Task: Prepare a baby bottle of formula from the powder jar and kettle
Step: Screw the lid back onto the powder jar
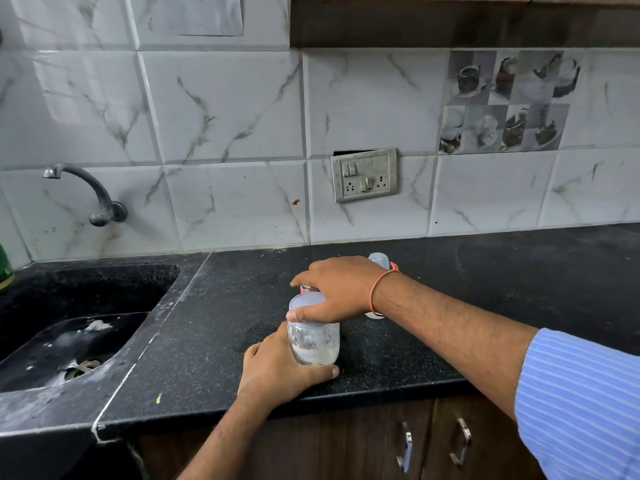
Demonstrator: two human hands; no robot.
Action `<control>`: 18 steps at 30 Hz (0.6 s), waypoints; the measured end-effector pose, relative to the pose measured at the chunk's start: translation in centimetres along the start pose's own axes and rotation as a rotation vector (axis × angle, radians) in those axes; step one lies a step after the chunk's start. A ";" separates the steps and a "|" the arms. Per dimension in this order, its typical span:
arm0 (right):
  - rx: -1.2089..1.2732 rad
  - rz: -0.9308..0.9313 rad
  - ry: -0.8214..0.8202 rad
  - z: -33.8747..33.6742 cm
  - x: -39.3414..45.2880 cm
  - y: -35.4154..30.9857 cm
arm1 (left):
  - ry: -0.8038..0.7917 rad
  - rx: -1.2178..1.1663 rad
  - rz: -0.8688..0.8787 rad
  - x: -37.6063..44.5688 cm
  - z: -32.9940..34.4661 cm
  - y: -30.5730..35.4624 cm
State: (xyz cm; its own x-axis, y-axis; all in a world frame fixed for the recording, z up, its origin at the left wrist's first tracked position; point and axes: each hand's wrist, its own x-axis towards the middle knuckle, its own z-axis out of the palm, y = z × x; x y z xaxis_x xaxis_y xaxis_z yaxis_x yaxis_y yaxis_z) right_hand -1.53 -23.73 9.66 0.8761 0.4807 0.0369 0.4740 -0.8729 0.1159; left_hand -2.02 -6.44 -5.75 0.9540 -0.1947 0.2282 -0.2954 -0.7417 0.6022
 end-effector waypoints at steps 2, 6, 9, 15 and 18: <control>0.105 -0.033 -0.021 -0.4 0.0 0.1 | 0.004 -0.003 0.000 0.0 0.0 0.0; 0.177 -0.095 -0.038 -1.0 -0.2 0.2 | 0.003 0.000 0.007 0.1 0.0 -0.1; 0.025 -0.043 -0.012 -0.4 0.1 -0.1 | -0.003 0.000 0.004 0.0 -0.1 0.0; 0.207 -0.099 -0.054 -1.0 -0.2 0.5 | 0.002 0.004 -0.004 0.1 0.1 -0.1; 0.122 -0.079 -0.015 -0.8 0.1 0.6 | -0.004 0.008 -0.009 0.1 0.0 0.0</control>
State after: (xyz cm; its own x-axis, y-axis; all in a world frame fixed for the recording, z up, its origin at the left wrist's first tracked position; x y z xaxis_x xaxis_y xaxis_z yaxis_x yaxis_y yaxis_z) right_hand -1.26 -24.10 10.56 0.8362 0.5481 0.0174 0.5483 -0.8363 -0.0039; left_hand -1.95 -6.49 -5.72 0.9568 -0.1908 0.2194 -0.2864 -0.7485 0.5982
